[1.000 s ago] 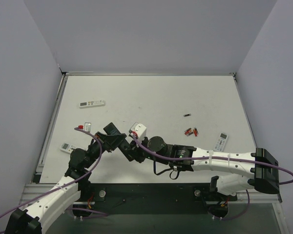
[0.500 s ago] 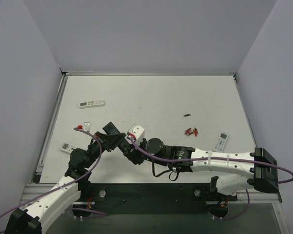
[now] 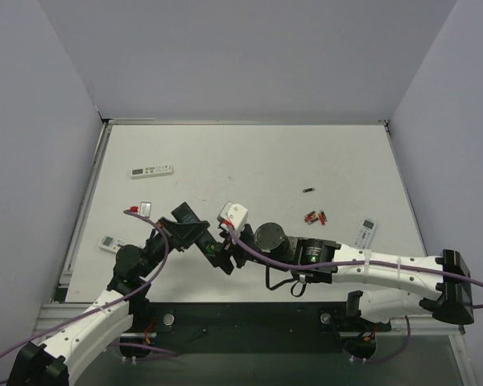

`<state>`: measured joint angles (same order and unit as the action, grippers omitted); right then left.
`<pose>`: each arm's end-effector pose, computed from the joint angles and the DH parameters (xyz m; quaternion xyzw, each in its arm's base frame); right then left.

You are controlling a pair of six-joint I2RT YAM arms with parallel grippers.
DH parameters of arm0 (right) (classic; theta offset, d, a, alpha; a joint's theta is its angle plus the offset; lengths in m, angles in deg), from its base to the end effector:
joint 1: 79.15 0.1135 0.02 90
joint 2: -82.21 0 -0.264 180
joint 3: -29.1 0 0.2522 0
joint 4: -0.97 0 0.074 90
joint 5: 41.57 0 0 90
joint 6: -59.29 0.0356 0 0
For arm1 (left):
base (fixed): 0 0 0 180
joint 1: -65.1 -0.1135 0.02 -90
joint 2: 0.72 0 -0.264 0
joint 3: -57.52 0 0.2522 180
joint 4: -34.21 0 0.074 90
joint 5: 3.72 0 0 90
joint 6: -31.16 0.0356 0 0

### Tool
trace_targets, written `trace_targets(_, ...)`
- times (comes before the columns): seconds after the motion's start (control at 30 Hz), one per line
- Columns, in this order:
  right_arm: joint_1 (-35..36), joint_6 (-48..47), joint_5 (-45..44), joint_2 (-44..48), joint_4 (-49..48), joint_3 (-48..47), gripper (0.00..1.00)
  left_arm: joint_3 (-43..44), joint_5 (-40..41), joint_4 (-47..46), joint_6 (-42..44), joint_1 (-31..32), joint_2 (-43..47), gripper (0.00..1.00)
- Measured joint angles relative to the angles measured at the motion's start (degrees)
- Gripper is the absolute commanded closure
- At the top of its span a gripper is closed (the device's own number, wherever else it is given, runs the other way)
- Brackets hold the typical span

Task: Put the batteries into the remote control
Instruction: Load the battery into the remote control.

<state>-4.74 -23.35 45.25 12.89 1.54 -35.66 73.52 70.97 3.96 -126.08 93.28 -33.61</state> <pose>0.0791 0.2762 0.3306 -0.3919 0.6254 0.4260 0.5233 0.1234 -0.0768 0.2086 -0.1069 0.6141 -0.6308 0.4621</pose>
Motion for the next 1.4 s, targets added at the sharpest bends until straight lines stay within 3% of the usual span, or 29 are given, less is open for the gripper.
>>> trace_targets(0.23,-0.09,-8.96,4.83,3.93,2.86,-3.56,0.35,0.24,-2.34,0.55,-0.09,0.00,-1.86,1.00)
trace_targets(0.5,-0.37,-31.85,18.62,4.59,12.07,-5.09,0.36,2.97,-5.97,2.54,-0.15,0.00,-3.96,1.00)
trace_targets(0.67,-3.54,-41.31,27.71,6.05,14.64,-4.85,0.48,4.42,-8.20,4.00,-0.20,0.00,-5.05,1.00)
trace_targets(0.8,-7.50,-44.26,33.88,5.25,15.30,-4.87,0.60,4.48,-9.25,4.72,-0.28,0.02,-5.07,1.00)
trace_targets(1.17,-9.14,-46.82,38.58,-2.97,15.72,-7.08,0.60,5.42,-10.36,5.70,-0.74,0.28,-4.92,1.00)
trace_targets(1.4,-9.66,-47.36,39.15,-5.18,15.58,-8.28,0.66,5.42,-10.47,5.75,-0.76,0.33,-4.90,1.00)
